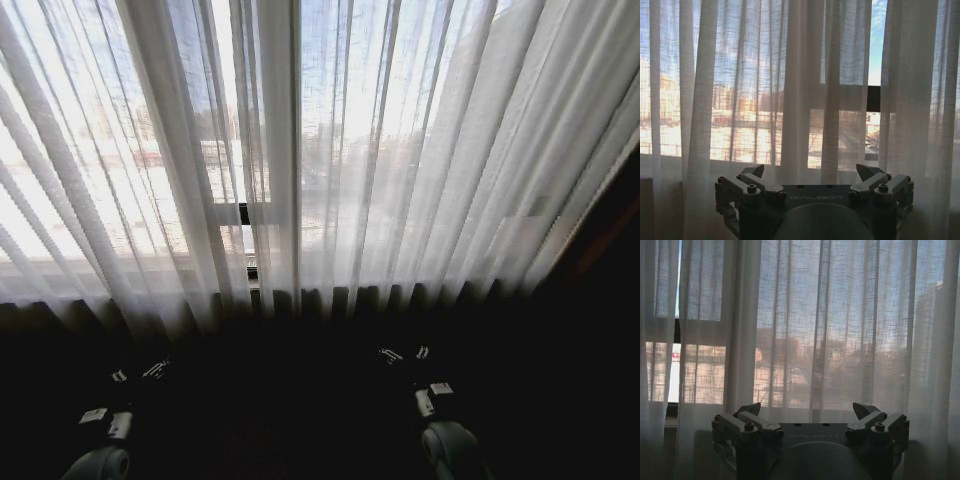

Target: Open the curtains by pulling them apart, changing their state from closed to fully open.

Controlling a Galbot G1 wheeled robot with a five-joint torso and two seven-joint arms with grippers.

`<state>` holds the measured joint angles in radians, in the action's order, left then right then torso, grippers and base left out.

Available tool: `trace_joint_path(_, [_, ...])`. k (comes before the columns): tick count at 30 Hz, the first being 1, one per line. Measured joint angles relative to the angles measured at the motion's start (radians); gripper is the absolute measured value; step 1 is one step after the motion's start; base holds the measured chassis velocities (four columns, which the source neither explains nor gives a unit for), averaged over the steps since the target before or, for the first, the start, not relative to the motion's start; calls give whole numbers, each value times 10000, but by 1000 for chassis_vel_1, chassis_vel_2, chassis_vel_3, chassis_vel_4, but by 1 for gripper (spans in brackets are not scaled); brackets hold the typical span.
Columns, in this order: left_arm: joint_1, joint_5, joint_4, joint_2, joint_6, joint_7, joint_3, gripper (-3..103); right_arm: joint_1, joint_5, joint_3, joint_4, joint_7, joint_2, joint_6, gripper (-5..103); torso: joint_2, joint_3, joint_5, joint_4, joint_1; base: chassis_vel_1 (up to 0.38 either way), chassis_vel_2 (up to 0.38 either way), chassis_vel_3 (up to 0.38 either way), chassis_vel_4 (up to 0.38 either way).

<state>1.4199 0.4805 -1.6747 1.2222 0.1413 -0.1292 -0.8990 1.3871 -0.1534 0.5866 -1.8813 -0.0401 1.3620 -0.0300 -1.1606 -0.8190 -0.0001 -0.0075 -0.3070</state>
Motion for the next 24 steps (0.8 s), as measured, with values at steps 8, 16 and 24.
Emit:
trace_joint_path(8, [0,0,-1,0,0,0,0,100,-78,2,-72,297,-133,90,-260,100,0,0,1,1,1,-4,15,8,-9])
trace_joint_path(16, [1,0,0,0,0,0,0,100,-82,128,-93,430,-161,158,-333,100,-1,1,0,0,2,-99,122,97,-107])
trace_joint_path(24, [1,0,0,0,0,2,0,100,-27,167,-84,409,-239,196,-365,100,0,-1,1,-3,0,-213,278,212,-280])
